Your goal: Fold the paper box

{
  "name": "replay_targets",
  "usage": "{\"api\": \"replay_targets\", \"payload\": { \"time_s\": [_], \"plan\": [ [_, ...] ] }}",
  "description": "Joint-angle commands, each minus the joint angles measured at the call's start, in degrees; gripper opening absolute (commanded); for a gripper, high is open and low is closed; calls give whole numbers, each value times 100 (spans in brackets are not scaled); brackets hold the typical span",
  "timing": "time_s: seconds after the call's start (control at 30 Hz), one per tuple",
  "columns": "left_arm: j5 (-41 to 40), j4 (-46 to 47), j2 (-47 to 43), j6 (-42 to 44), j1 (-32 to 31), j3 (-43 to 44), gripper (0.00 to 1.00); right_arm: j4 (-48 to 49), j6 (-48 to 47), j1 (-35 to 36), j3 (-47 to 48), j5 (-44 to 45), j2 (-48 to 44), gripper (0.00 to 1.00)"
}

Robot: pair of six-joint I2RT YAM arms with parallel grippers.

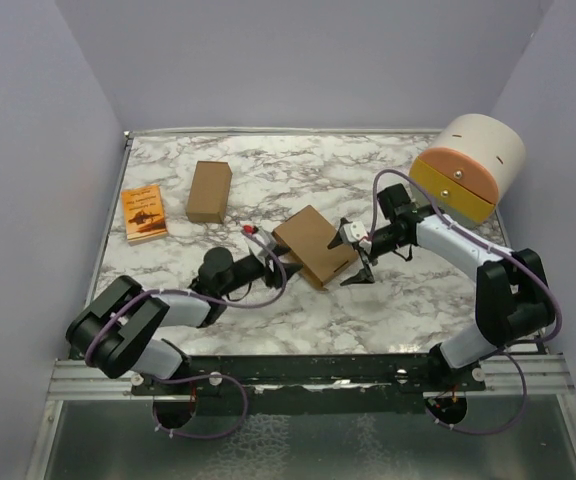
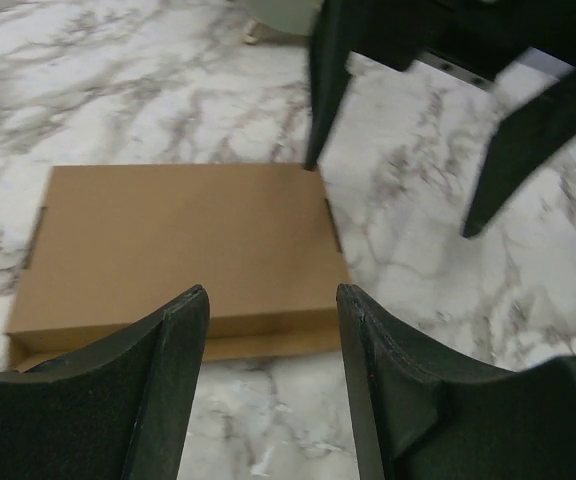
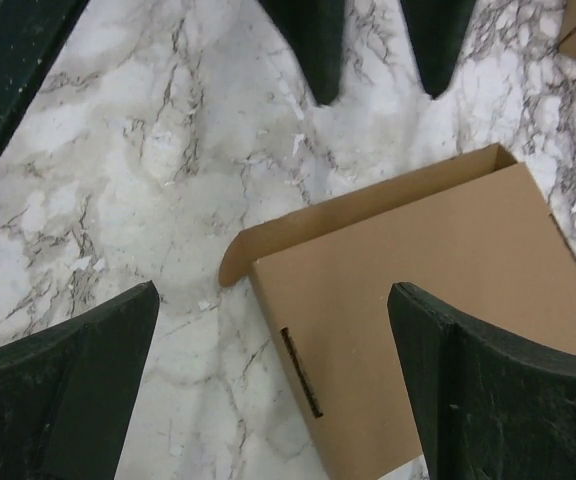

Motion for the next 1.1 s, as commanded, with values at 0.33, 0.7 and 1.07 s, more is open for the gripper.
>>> {"api": "replay_targets", "payload": {
  "time_s": [0.33,0.7,1.07],
  "plan": [
    [-636,98,-88,2600,-1771,-551,55,1399,857,-494,-480,1083,88,93],
    [-841,-137,837,2860,-2236,50,48,1727,1513,-643,-399,1350,303,90],
    [-902,-213,1275,2861,-2379,202,40,1638,3963,-731,439,1315,684,86]
  ]
}}
